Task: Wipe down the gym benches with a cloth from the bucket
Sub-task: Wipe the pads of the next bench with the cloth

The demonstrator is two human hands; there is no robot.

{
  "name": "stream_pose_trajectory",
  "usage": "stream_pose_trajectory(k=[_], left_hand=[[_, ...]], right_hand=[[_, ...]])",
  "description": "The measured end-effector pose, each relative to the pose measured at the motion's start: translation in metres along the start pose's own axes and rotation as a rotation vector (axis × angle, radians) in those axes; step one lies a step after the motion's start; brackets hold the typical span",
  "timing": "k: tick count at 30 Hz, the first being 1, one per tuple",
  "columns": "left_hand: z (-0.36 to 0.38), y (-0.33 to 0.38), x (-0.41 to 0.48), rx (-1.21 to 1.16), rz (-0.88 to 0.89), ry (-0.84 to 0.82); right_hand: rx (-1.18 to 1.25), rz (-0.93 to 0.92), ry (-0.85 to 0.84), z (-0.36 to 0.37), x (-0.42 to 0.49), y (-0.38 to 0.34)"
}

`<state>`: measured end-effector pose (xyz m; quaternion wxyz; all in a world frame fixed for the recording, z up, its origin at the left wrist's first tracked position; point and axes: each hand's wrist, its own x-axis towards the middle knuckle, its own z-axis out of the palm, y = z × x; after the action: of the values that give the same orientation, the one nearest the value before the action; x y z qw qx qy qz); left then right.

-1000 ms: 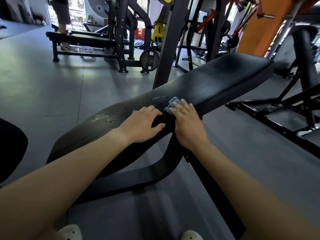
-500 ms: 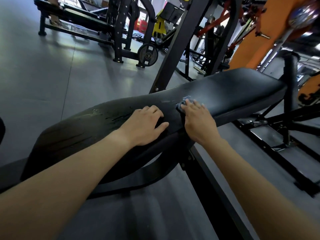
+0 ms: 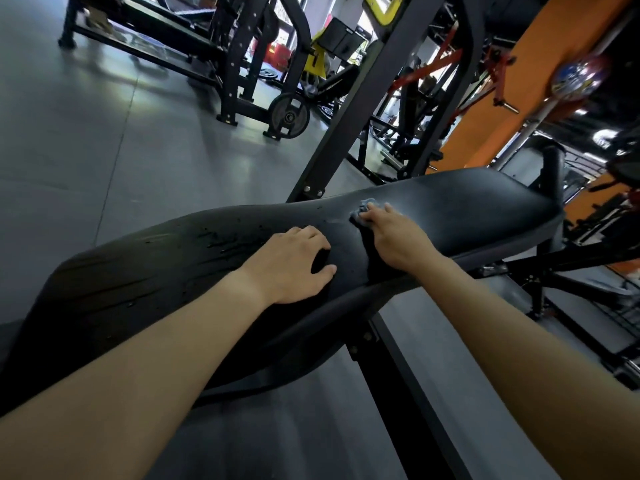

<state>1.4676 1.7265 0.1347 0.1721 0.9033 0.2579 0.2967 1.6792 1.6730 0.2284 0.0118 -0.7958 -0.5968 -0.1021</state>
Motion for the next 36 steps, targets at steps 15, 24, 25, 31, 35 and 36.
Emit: stream_pose_trajectory(k=[15,24,25,31,35,36], left_hand=[[-0.005,-0.003,0.004,-0.029,-0.030,-0.037],[-0.008,-0.016,0.010,-0.021,-0.037,-0.045],[-0.007,-0.017,0.011,-0.024,-0.041,-0.047],[-0.005,-0.019,0.023,-0.053,-0.062,-0.023],[-0.004,-0.021,0.028,-0.072,-0.074,-0.003],[-0.003,-0.022,0.029,-0.075,-0.073,0.000]], right_hand=[[-0.024,-0.066,-0.019,-0.010,-0.002,-0.002],[-0.045,-0.187,-0.034,0.006,-0.016,-0.022],[-0.044,-0.211,-0.056,0.004,-0.018,-0.020],[-0.041,-0.199,-0.080,-0.010,0.013,-0.002],[-0.061,-0.040,-0.028,-0.019,0.057,0.014],[-0.068,-0.002,-0.013,-0.019,0.064,0.014]])
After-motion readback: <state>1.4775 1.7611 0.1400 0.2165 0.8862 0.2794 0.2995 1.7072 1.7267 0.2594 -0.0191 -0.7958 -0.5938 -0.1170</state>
